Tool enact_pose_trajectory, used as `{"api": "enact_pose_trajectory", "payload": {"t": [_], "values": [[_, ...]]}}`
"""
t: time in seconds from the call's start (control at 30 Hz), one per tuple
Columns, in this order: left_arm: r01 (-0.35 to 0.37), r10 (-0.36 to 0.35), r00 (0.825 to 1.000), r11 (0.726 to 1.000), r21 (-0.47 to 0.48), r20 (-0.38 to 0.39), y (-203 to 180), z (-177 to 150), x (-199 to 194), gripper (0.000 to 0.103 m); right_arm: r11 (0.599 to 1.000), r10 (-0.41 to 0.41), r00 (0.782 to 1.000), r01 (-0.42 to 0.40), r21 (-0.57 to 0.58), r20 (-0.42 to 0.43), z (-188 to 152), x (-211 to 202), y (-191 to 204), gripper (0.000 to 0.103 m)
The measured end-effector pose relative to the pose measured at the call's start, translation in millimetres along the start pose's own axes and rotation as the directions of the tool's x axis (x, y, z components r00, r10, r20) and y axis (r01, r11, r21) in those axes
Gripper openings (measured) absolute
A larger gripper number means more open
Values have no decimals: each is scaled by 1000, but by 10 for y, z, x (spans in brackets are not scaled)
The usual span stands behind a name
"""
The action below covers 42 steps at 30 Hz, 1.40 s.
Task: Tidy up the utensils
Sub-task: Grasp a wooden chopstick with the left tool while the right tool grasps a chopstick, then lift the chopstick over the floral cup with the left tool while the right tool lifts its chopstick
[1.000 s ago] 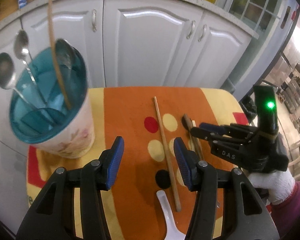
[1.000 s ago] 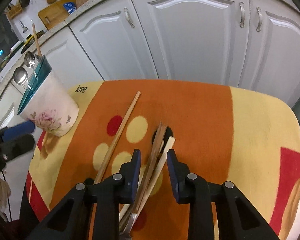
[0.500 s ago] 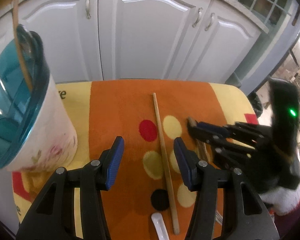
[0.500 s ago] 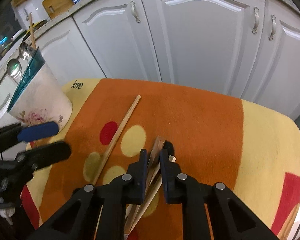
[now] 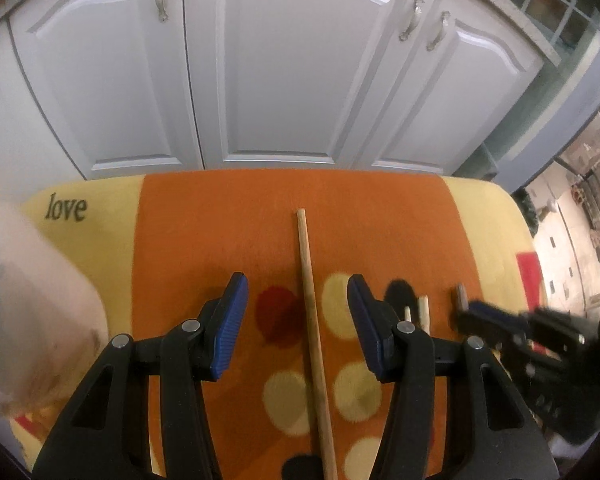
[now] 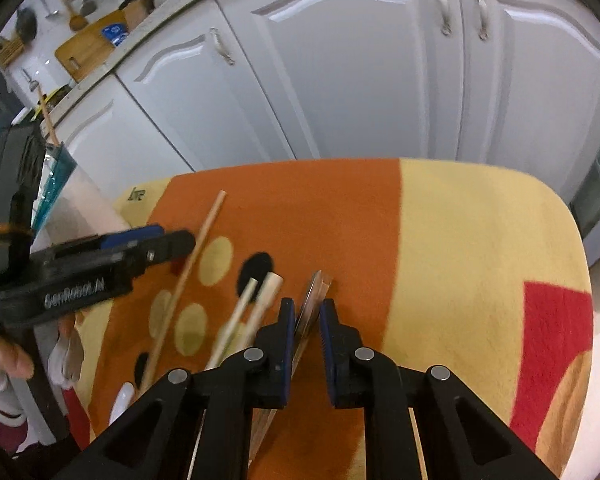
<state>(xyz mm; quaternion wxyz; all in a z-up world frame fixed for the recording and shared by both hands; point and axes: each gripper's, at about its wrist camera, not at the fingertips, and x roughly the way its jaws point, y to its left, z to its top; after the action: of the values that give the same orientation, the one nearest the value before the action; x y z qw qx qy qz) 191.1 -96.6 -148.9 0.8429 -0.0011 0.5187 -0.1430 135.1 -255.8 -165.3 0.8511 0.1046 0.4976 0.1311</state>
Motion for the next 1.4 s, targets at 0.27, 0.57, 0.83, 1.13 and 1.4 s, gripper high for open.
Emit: {"api": "enact_pose_trajectory", "payload": {"t": [0.27,0.57,0.83,1.13,1.4], "values": [[-37,37,999,999,0,-24,-4,74,162,51,1000,-5,999,5,-12,-41,56,56,20,18],[-29,29,999,1000,6,-13,-11,41,151,6,1000,5,1000,-5,-26,-11,63,85,66,15],[73,-72,997,997,-26,35,91,-150,-364,5,995,94,993,-93,-20,65,-45,-327,105,13],[144,-143,976,990,9,164,146,-402,-1236,5,989,137,974,-124,-84,179,-139,-961,403,10],[170,-170,961,985,19,220,214,-559,-1645,4,983,138,963,-106,-149,230,-242,-1290,684,9]]}}
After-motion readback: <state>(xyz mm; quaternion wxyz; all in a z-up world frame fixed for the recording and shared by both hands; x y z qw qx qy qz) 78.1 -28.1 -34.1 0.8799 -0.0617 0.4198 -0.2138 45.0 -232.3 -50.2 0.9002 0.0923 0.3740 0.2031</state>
